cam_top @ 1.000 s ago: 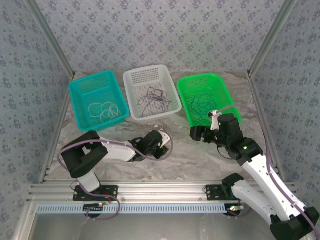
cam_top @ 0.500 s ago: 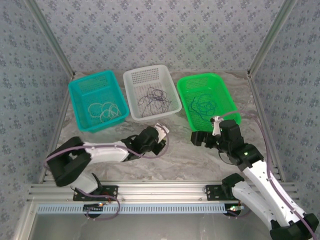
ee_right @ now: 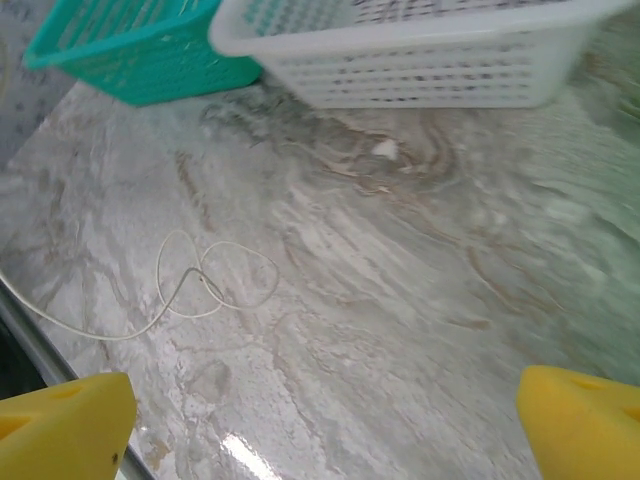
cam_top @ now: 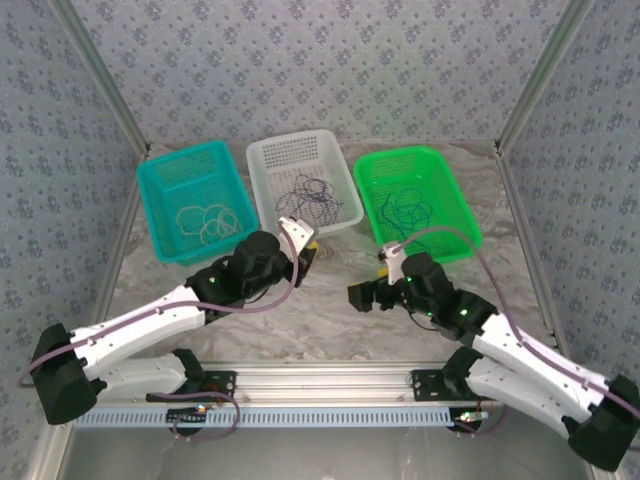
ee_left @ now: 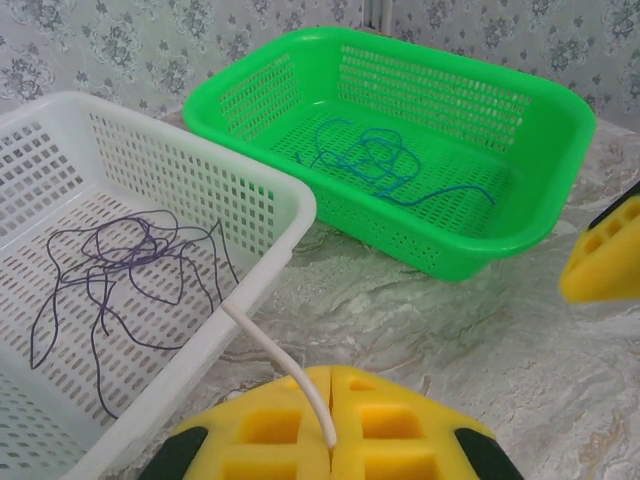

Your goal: Untangle the cables

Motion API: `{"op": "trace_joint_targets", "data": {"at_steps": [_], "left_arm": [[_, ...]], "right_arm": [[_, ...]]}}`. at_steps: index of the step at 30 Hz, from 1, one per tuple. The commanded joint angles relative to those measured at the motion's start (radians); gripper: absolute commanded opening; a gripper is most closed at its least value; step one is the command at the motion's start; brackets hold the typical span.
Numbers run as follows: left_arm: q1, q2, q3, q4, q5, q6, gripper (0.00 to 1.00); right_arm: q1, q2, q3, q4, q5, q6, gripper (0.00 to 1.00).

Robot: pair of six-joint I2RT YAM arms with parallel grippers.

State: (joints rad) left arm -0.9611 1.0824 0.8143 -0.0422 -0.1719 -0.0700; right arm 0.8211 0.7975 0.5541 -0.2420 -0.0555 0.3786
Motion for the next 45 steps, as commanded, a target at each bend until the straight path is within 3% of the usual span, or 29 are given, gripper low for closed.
{"op": "trace_joint_targets", "data": {"at_steps": [1, 8, 15, 18, 26, 27, 31, 36, 40, 45], "left_arm": [[0.004, -0.016, 0.068, -0.068, 0.011, -0.036, 0.00], [0.003, -0.025, 0.156, -0.144, -0.012, -0.101, 0.00], [0.004, -0.066, 0.174, -0.154, 0.021, -0.184, 0.00], [0.003, -0.081, 0.179, -0.155, 0.020, -0.206, 0.00], [0.007, -0.102, 0.215, -0.172, -0.022, -0.188, 0.00], [0.007, -0.105, 0.216, -0.158, 0.003, -0.189, 0.00], [0.007, -0.118, 0.240, -0.136, 0.063, -0.213, 0.00], [0.012, -0.170, 0.294, -0.180, 0.013, -0.172, 0.00], [0.061, -0.209, 0.355, -0.226, -0.041, -0.098, 0.00], [0.142, -0.208, 0.426, -0.245, 0.019, -0.081, 0.00]], "right_arm": [[0.117, 0.099, 0.018, 0.185, 0.157, -0.077, 1.00], [0.324, 0.363, 0.079, 0.518, 0.387, -0.231, 1.00], [0.334, 0.504, 0.113, 0.721, 0.513, -0.294, 1.00], [0.334, 0.528, 0.122, 0.802, 0.471, -0.311, 1.00], [0.339, 0.537, 0.140, 0.769, 0.385, -0.350, 0.99], [0.335, 0.540, 0.150, 0.761, 0.381, -0.352, 0.96], [0.304, 0.588, 0.223, 0.678, 0.372, -0.318, 0.64], [0.260, 0.656, 0.219, 0.632, 0.360, -0.211, 0.38], [0.227, 0.708, 0.197, 0.605, 0.329, -0.111, 0.34], [0.211, 0.795, 0.246, 0.565, 0.250, -0.095, 0.30]]}}
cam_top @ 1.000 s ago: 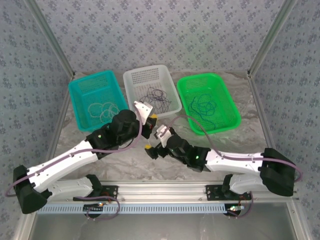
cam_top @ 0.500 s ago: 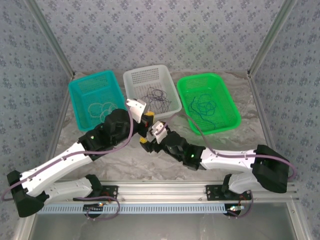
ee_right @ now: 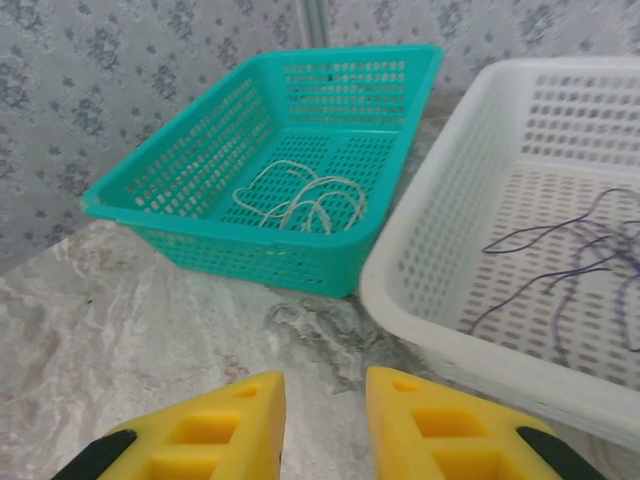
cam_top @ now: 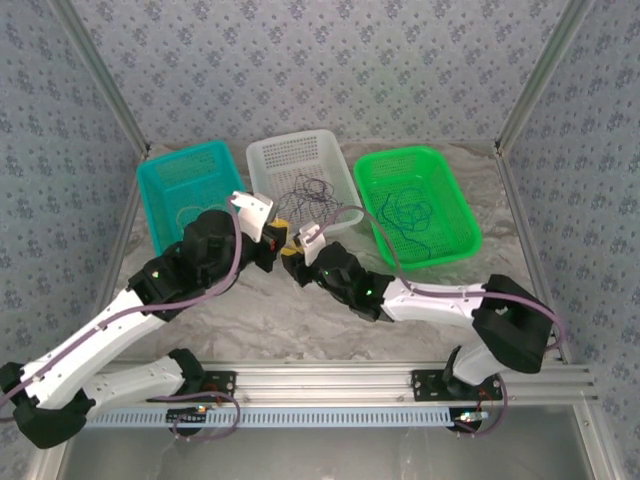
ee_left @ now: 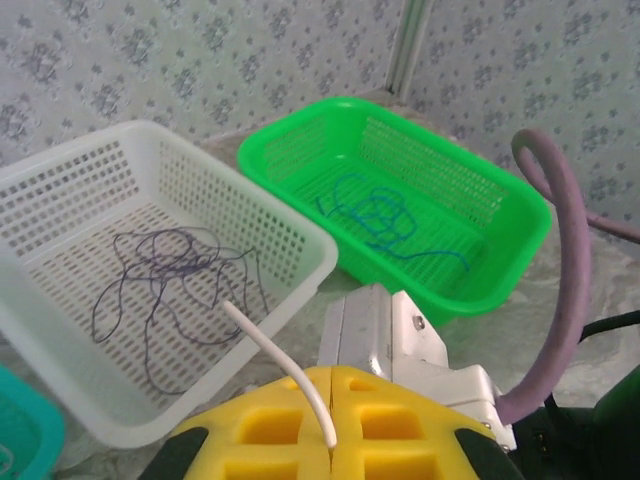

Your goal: Untangle the cables

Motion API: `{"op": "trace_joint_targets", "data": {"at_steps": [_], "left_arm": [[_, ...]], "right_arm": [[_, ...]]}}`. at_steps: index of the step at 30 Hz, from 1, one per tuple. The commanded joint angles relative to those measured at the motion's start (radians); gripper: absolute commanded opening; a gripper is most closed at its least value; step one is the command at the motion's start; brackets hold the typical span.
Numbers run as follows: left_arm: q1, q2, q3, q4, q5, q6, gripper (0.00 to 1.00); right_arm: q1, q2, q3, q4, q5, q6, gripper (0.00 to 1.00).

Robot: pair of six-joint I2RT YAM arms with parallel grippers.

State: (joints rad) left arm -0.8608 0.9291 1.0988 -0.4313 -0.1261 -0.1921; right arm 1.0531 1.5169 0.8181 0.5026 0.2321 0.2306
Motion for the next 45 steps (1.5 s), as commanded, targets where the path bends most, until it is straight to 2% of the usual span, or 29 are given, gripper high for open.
{"op": "trace_joint_targets", "data": {"at_steps": [1, 3, 5, 7, 10, 13, 15, 18, 22, 23, 28, 33, 45], "left_arm": [[0.054, -0.053, 0.152, 0.141, -0.033, 0.054, 0.00], [0.089, -0.052, 0.172, 0.134, -0.042, 0.076, 0.00], [0.139, -0.051, 0.190, 0.126, -0.018, 0.080, 0.00], [0.182, -0.046, 0.202, 0.117, 0.012, 0.079, 0.00], [0.212, -0.033, 0.189, 0.107, 0.038, 0.067, 0.00], [0.217, -0.035, 0.149, 0.130, 0.051, 0.050, 0.00], [0.220, -0.036, 0.127, 0.145, 0.052, 0.043, 0.00], [0.231, -0.034, 0.114, 0.152, 0.044, 0.043, 0.00], [0.271, -0.037, 0.118, 0.156, 0.065, 0.031, 0.00], [0.280, -0.039, 0.120, 0.158, 0.073, 0.027, 0.00], [0.318, -0.031, 0.145, 0.130, 0.083, 0.038, 0.00], [0.404, -0.023, 0.150, 0.118, 0.088, 0.057, 0.00], [0.600, 0.062, 0.230, 0.154, 0.184, 0.067, 0.01]], "right_arm": [[-0.021, 0.092, -0.003, -0.193, -0.046, 0.055, 0.30], [-0.021, 0.112, 0.006, -0.200, -0.056, 0.068, 0.31], [-0.019, 0.117, -0.005, -0.182, -0.067, 0.078, 0.38], [-0.016, 0.100, -0.022, -0.158, -0.070, 0.096, 0.69], [-0.010, 0.060, -0.026, -0.144, -0.093, 0.093, 0.78], [0.003, 0.020, -0.020, -0.141, -0.103, 0.081, 0.95], [0.017, -0.002, -0.016, -0.144, -0.102, 0.059, 1.00], [0.027, -0.029, -0.011, -0.157, -0.104, 0.030, 0.99], [0.017, -0.022, 0.003, -0.195, -0.098, 0.005, 0.88], [0.017, -0.016, 0.004, -0.200, -0.091, 0.003, 0.87], [0.016, -0.008, 0.013, -0.211, -0.086, -0.010, 0.91], [0.020, -0.032, -0.015, -0.219, -0.069, 0.008, 0.97], [0.043, -0.155, -0.127, -0.279, 0.009, 0.054, 0.98]]}}
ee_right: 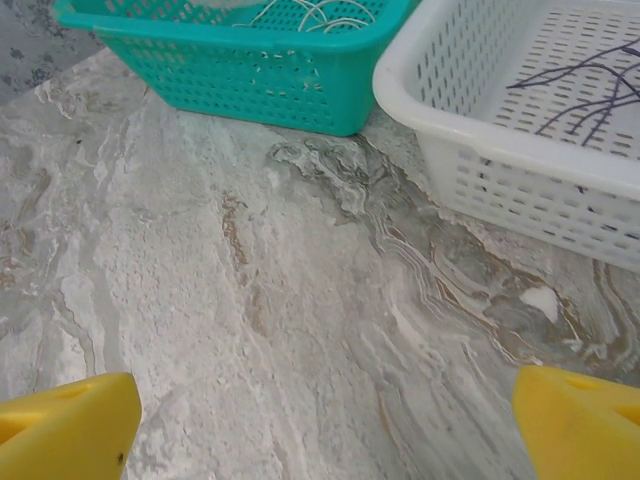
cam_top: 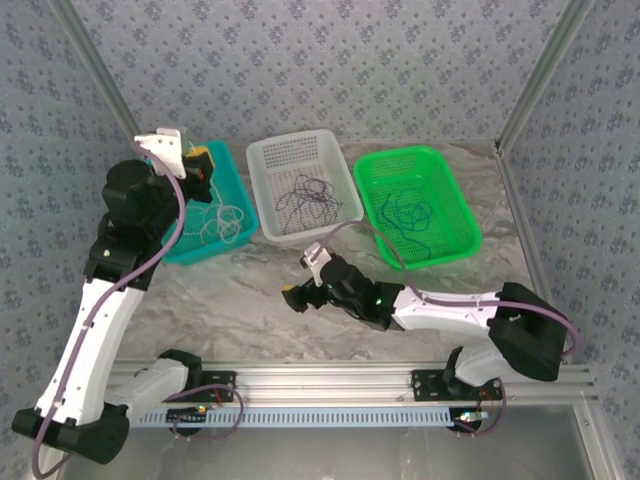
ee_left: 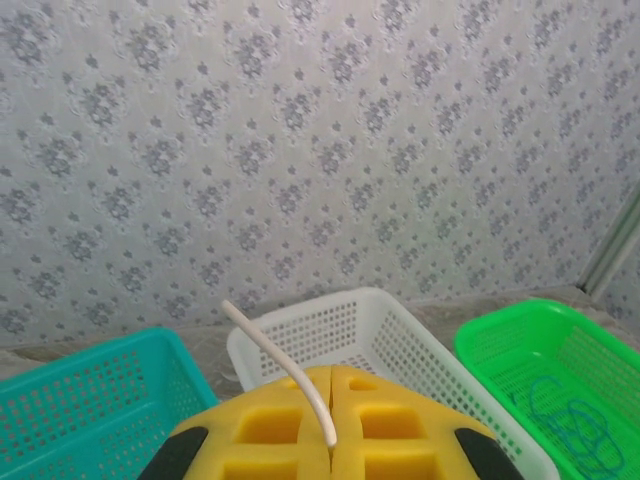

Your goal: Untangle the cables

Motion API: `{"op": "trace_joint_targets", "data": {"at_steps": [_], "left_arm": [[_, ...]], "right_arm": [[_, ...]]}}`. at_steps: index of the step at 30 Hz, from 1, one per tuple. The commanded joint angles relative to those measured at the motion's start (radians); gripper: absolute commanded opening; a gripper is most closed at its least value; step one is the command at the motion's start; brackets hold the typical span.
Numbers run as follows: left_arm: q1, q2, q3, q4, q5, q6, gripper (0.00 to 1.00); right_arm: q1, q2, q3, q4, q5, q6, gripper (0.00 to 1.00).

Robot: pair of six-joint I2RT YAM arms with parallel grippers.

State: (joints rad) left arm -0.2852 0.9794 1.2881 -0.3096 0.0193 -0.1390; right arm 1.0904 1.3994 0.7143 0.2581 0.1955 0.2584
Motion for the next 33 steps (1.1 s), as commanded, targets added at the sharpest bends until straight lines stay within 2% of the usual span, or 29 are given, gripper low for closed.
{"op": "trace_joint_targets", "data": {"at_steps": [1, 9, 16, 27, 33], "left_arm": [[0.037, 0.021, 0.042, 0.042, 0.039, 0.015, 0.01], [0.171, 0.103, 0.006, 0.117, 0.040, 0.016, 0.01], [0.283, 0.150, -0.042, 0.219, 0.076, -0.033, 0.01], [0.314, 0.215, -0.002, 0.237, 0.084, -0.046, 0.02], [0.322, 0.279, -0.104, 0.285, 0.054, -0.099, 0.02]], "right_arm": [[0.004, -0.047, -0.029, -0.041, 0.053, 0.030, 0.98], [0.006, -0.140, -0.089, -0.099, 0.101, 0.064, 0.98], [0.006, -0.312, -0.186, -0.188, 0.161, 0.105, 0.98], [0.003, -0.630, -0.313, -0.373, 0.249, 0.168, 0.99], [0.000, -0.669, -0.291, -0.486, 0.250, 0.171, 0.98]]}}
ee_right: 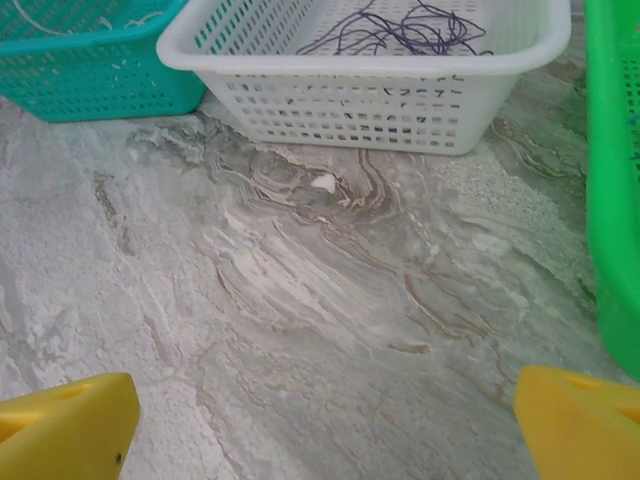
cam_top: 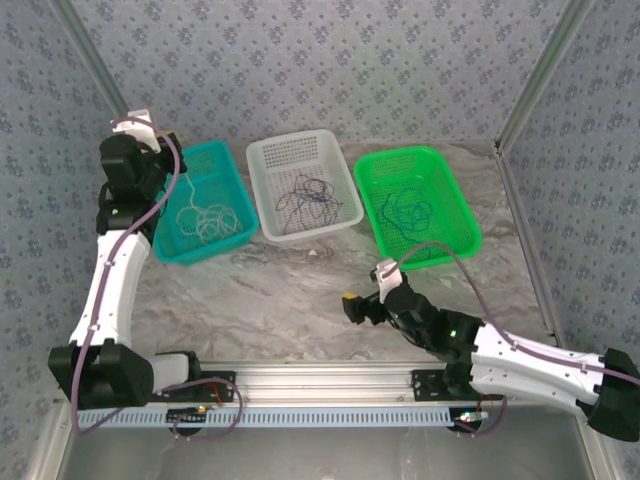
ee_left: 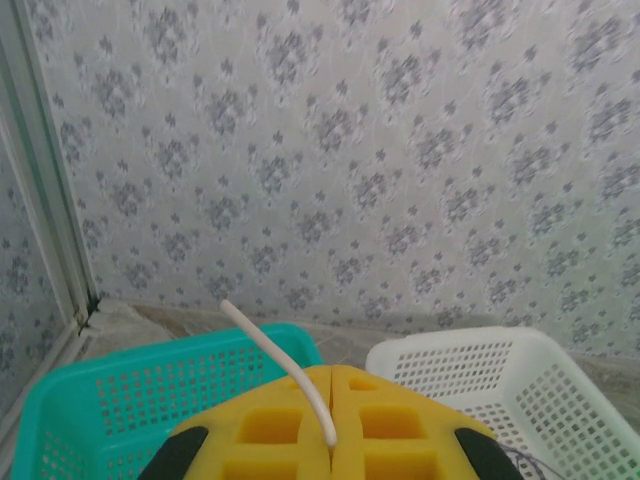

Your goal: Untangle the cables

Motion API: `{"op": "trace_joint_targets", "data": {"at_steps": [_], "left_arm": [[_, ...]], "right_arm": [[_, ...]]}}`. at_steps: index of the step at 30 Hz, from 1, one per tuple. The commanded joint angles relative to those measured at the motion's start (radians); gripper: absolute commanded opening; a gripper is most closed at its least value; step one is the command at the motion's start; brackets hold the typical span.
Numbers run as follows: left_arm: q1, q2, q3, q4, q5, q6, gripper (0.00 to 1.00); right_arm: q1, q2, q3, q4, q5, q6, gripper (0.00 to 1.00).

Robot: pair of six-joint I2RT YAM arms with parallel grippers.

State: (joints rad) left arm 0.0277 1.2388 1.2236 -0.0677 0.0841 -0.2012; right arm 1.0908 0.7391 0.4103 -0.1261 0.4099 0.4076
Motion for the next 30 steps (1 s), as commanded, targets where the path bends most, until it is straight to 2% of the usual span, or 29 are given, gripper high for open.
{"op": "trace_joint_targets", "data": {"at_steps": [1, 3, 7, 9, 10, 12, 14, 17, 19, 24, 30], "left_arm": [[0.011, 0.027, -0.064, 0.051, -0.030, -0.046, 0.02], [0.009, 0.045, -0.100, 0.052, -0.076, -0.067, 0.07], [0.010, 0.091, -0.134, 0.003, -0.128, -0.087, 0.08], [0.010, 0.105, -0.144, -0.020, -0.137, -0.099, 0.08], [0.010, 0.108, -0.155, -0.029, -0.146, -0.112, 0.12], [0.009, 0.105, -0.177, -0.036, -0.166, -0.142, 0.29], [0.009, 0.099, -0.203, -0.040, -0.183, -0.169, 0.55], [0.009, 0.088, -0.226, -0.056, -0.177, -0.193, 0.86], [0.009, 0.078, -0.237, -0.071, -0.185, -0.208, 0.99], [-0.032, 0.048, -0.276, -0.086, -0.287, -0.188, 0.99], [-0.162, 0.001, -0.410, 0.113, -0.406, -0.059, 0.99]], "right_arm": [[0.000, -0.011, 0.020, -0.123, 0.042, 0.023, 0.98], [-0.002, -0.021, 0.028, -0.154, 0.069, 0.020, 0.99], [-0.020, -0.078, 0.033, -0.202, 0.119, -0.002, 1.00], [-0.045, -0.112, 0.033, -0.213, 0.117, -0.019, 1.00], [-0.061, -0.129, 0.034, -0.217, 0.108, -0.032, 1.00], [-0.096, -0.154, 0.041, -0.231, 0.093, -0.055, 1.00], [-0.138, -0.172, 0.055, -0.258, 0.082, -0.076, 1.00], [-0.218, -0.182, 0.068, -0.276, 0.055, -0.113, 1.00], [-0.284, -0.181, 0.072, -0.266, 0.032, -0.146, 1.00], [-0.444, -0.182, 0.074, -0.191, 0.038, -0.248, 1.00], [-0.640, -0.153, 0.012, 0.012, -0.024, -0.367, 1.00]]}}
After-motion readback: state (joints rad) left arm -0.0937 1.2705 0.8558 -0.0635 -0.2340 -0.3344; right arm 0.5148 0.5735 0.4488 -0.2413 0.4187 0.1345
